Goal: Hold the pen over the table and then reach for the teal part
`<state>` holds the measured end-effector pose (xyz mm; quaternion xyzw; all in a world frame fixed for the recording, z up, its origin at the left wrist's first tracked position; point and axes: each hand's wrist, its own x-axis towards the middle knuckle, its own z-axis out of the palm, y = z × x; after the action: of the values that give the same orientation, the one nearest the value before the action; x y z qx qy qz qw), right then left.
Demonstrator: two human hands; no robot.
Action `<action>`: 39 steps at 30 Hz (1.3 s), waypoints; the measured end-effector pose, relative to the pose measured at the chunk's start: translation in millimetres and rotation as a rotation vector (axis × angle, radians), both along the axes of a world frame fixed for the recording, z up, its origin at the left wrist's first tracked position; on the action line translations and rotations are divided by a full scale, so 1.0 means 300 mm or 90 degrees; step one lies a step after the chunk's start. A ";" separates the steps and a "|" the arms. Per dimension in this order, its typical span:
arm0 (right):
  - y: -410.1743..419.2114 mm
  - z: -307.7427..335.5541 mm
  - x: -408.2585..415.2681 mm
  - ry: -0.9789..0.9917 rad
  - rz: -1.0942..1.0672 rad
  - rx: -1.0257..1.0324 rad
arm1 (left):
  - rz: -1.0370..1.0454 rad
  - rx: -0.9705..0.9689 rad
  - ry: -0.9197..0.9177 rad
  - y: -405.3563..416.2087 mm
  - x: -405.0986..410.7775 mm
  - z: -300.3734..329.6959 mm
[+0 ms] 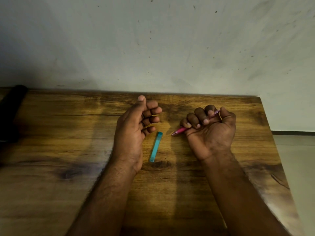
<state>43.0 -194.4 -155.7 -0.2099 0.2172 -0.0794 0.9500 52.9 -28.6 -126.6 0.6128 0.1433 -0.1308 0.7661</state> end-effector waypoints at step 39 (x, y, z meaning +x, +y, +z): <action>0.001 0.033 -0.014 -0.083 -0.021 -0.054 | 0.000 0.002 0.011 -0.001 0.003 0.006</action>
<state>38.9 -194.2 -145.6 -0.2408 0.1545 -0.1180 0.9509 53.8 -29.0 -124.7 0.6130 0.1498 -0.1357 0.7638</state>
